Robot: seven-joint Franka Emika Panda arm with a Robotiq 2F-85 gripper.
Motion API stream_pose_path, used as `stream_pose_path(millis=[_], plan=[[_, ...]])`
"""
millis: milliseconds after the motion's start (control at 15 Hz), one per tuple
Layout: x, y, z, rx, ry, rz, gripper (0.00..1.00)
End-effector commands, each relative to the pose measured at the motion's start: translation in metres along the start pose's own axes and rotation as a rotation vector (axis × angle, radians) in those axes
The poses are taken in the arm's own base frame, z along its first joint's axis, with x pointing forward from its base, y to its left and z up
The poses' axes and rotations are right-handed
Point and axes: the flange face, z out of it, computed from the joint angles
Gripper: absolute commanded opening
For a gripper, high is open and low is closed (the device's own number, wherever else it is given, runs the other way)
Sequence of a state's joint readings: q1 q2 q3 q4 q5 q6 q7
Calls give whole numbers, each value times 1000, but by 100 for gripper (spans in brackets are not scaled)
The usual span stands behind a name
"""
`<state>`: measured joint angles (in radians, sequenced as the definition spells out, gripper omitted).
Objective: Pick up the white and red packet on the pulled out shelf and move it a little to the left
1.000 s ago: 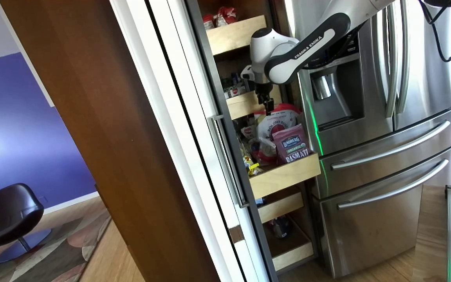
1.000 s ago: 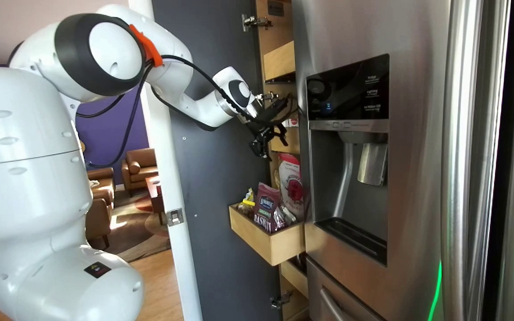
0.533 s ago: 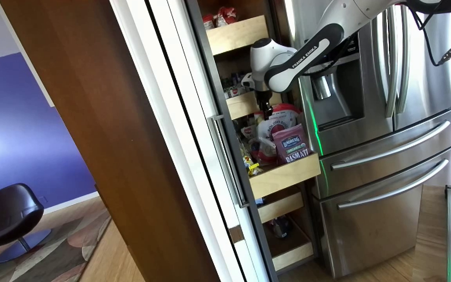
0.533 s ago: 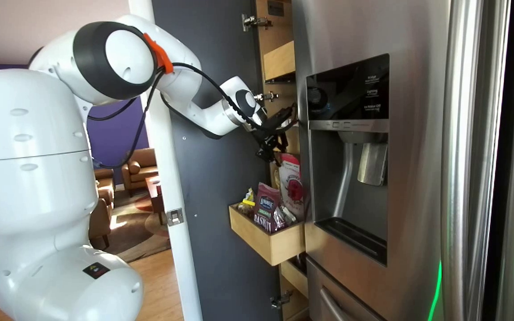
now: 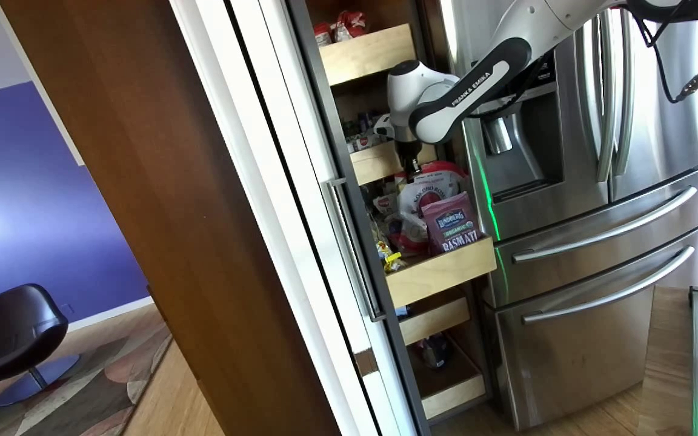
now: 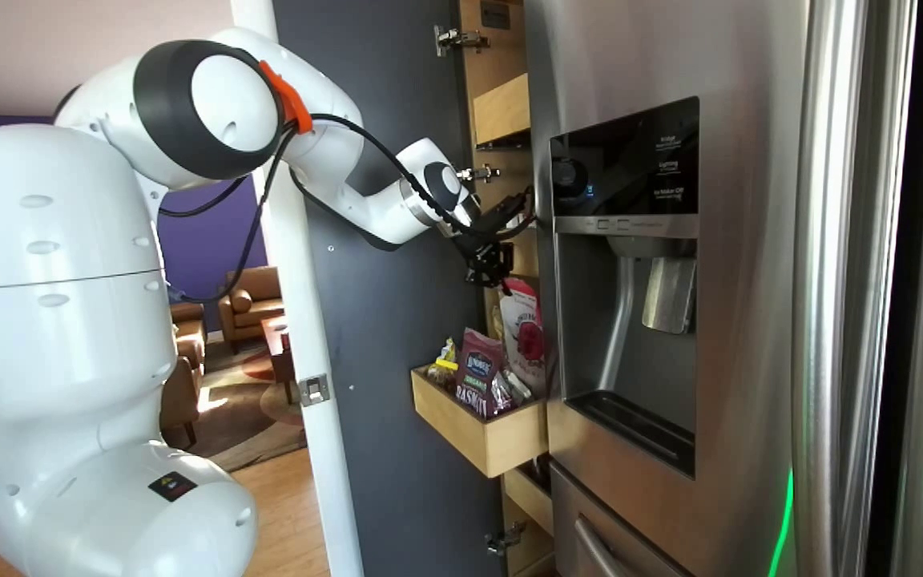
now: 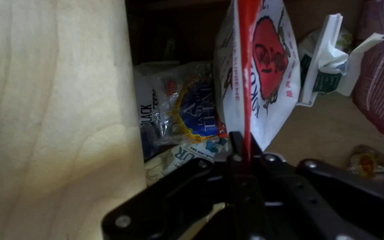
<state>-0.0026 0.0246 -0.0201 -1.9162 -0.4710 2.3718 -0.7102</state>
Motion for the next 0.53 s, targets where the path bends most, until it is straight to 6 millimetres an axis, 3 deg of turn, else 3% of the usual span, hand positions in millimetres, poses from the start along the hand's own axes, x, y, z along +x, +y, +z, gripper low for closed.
stream_pose_path(millis=[0,467], plan=[[-4,8,-11,-10,-13,17,1],[12,22,-49,-71,87,45,1]])
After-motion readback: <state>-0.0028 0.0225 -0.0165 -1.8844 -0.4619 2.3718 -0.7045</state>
